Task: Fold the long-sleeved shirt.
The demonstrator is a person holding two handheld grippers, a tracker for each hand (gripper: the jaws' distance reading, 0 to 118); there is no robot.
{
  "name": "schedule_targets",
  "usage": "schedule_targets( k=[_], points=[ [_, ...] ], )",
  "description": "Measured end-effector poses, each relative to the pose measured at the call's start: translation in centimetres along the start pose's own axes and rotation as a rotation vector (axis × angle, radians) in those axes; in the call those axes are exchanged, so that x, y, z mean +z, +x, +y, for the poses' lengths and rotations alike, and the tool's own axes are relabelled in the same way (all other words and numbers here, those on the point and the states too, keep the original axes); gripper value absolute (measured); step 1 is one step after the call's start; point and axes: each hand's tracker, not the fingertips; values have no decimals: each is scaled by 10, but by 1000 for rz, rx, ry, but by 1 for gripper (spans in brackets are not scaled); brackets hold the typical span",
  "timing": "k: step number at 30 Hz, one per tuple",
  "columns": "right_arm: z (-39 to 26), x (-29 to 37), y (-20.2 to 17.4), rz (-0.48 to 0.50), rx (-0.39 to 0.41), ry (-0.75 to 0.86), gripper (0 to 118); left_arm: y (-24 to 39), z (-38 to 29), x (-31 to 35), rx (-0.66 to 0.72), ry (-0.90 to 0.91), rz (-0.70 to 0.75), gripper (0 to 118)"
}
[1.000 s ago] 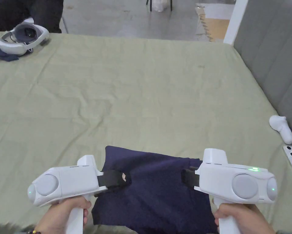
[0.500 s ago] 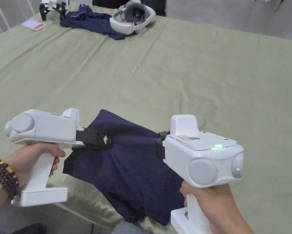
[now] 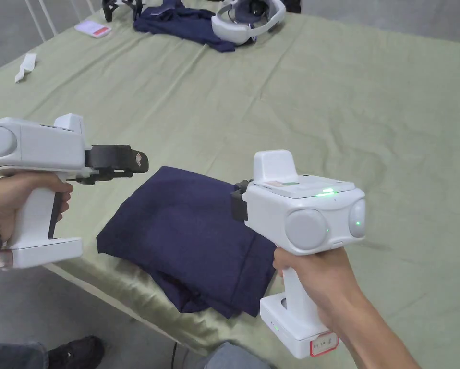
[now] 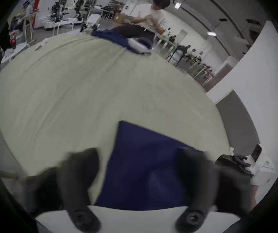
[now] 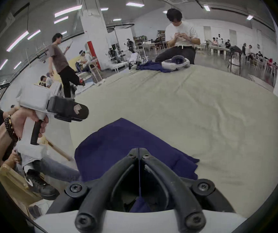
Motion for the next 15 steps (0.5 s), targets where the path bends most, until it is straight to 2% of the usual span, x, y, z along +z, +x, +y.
schedule_targets(
  k=[1, 2, 3, 6, 8, 11, 15],
  points=[
    [2, 16, 3, -13, -2, 16, 0, 18, -3, 7, -35, 28, -32, 30],
    [5, 34, 8, -39, 3, 42, 0, 39, -5, 12, -81, 57, -32, 6],
    [8, 53, 13, -69, 10, 68, 0, 62, -10, 20, -107, 89, -40, 7],
    [17, 119, 33, -139, 20, 174, 0, 130, -20, 34, -141, 154, -186, 7],
    [22, 167, 47, -182, 36, 267, 0, 184, -31, 43, -206, 263, -224, 7],
    [22, 241, 72, -351, 41, 403, 0, 271, -59, 52, -374, 436, -193, 6],
    [-2, 327, 109, -543, -1, 548, 0, 366, -113, 42, -582, 606, -150, 6]
  ],
)
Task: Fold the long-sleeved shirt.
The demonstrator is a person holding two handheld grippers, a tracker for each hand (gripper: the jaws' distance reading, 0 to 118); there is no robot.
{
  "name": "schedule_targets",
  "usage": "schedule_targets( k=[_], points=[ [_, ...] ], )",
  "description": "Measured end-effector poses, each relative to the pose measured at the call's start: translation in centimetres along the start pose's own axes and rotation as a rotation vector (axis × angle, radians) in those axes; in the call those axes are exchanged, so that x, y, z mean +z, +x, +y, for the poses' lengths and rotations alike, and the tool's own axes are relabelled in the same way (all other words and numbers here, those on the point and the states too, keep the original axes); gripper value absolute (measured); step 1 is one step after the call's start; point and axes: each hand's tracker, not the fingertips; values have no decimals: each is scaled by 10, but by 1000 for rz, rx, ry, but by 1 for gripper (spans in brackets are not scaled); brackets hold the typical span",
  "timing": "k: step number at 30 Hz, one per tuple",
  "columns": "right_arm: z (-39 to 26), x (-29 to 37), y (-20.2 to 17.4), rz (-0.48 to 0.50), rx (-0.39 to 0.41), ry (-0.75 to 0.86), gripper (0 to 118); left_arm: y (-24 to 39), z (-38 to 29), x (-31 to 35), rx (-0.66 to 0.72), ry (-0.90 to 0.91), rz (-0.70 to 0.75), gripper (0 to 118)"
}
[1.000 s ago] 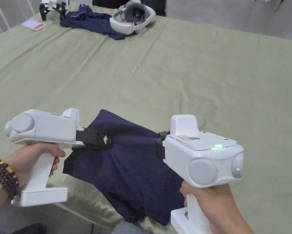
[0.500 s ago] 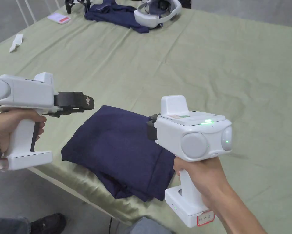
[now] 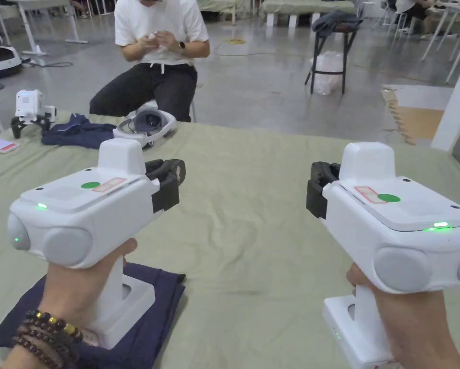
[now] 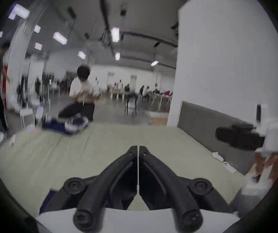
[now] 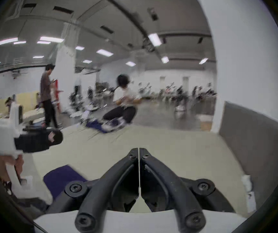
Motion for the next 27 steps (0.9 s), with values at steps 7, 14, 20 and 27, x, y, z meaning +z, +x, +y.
schedule_targets(
  k=[7, 14, 20, 27],
  points=[
    [-39, 81, 98, -233, 55, 134, 0, 113, -45, -5, -124, 104, 114, 6],
    [-91, 121, 132, -303, 88, 91, 4, 147, -80, 18, -153, 161, 101, 6],
    [-111, 131, 129, -345, 97, 83, 2, 147, -97, 25, -173, 119, 132, 6],
    [-118, 125, 127, -324, 85, 61, 0, 150, -103, 25, -183, 76, 120, 6]
  ],
)
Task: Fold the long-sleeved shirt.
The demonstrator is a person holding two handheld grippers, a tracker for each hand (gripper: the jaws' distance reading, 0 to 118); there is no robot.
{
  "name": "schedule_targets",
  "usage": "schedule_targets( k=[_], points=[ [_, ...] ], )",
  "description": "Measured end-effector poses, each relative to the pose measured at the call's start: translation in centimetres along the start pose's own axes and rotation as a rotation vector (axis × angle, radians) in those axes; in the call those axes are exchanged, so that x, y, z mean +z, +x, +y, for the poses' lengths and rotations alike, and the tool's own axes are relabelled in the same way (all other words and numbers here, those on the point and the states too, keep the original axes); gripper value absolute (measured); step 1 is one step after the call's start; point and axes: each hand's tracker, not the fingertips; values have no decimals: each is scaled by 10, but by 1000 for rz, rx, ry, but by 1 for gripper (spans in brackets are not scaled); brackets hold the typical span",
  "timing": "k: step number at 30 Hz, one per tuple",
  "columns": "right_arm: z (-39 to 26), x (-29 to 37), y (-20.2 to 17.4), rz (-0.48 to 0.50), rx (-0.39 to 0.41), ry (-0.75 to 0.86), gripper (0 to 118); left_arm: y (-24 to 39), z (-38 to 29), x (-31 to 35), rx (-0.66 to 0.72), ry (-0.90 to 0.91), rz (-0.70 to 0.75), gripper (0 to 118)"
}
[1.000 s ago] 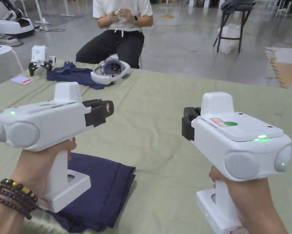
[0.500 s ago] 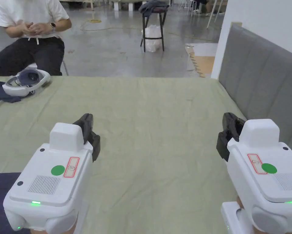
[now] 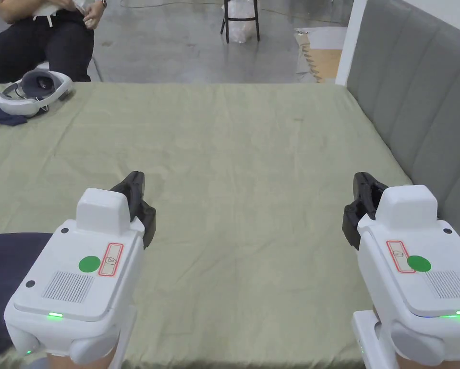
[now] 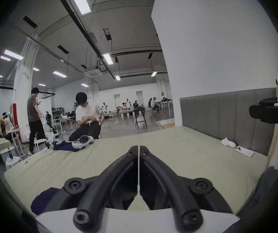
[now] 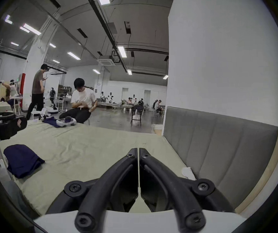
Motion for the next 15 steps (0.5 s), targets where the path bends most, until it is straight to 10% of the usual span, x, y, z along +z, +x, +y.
schedule_targets(
  k=[3, 5, 7, 10, 15],
  points=[
    [0, -1, -2, 6, 9, -7, 0, 2, 0, 0, -5, -1, -6, 9],
    [0, -3, -3, 12, 12, -13, 22, 3, 1, 0, -5, 2, -3, 48],
    [-1, -4, -2, 23, 4, -26, 30, 3, 1, -1, -3, -3, -13, 57],
    [-3, -7, -4, 13, 13, -36, 110, 3, 0, -3, -11, -12, -4, 111],
    [-4, -6, 4, -25, 27, 1, 118, -3, -3, -1, 12, 9, 18, 111]
  ],
)
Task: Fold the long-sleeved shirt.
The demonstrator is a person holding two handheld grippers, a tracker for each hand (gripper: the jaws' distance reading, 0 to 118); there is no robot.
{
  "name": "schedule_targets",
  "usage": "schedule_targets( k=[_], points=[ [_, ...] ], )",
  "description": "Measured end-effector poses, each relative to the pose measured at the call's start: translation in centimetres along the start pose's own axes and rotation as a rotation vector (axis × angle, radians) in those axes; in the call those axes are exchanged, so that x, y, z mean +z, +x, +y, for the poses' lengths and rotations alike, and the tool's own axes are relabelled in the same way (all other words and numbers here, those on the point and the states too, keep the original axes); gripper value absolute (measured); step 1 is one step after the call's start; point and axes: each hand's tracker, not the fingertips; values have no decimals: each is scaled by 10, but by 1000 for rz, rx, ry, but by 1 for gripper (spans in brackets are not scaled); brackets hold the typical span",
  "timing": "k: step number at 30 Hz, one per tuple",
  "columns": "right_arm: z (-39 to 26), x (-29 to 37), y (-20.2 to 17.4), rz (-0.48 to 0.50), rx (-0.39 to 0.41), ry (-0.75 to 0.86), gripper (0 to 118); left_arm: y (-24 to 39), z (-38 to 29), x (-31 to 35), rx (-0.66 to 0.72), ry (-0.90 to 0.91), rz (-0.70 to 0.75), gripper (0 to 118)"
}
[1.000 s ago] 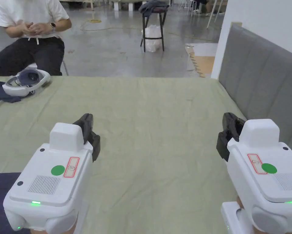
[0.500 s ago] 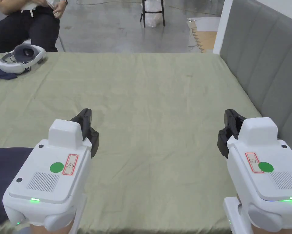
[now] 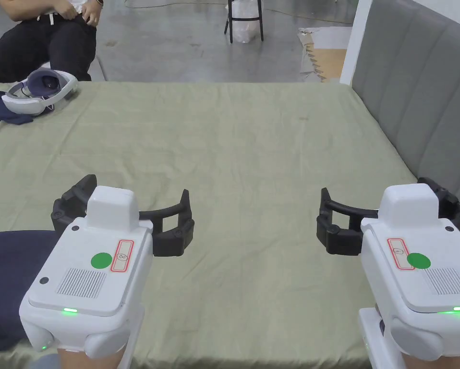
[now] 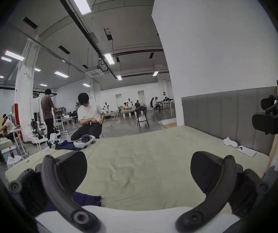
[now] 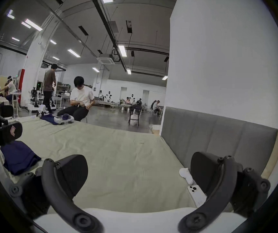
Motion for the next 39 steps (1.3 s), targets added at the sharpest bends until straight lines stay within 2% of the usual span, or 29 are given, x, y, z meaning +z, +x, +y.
schedule_targets(
  k=[4, 6, 7, 13, 24, 39],
  points=[
    [-1, -2, 0, -6, -4, 52, 118, -6, 0, 2, 24, 1, 11, 111],
    [-4, -7, 4, 31, 61, 28, 118, -7, 0, 2, 12, 1, 27, 111],
    [-5, -4, 0, 25, 67, 35, 118, -8, 0, 2, 10, -2, 27, 111],
    [-5, -4, 6, 20, -21, -10, 118, -7, -4, 3, 15, -31, 34, 111],
    [-3, -4, 2, -19, -21, -13, 118, -2, -2, 1, -8, -19, 5, 111],
    [-1, -3, 1, -11, -33, -15, 118, -4, -2, 2, -9, -24, 14, 111]
  ],
)
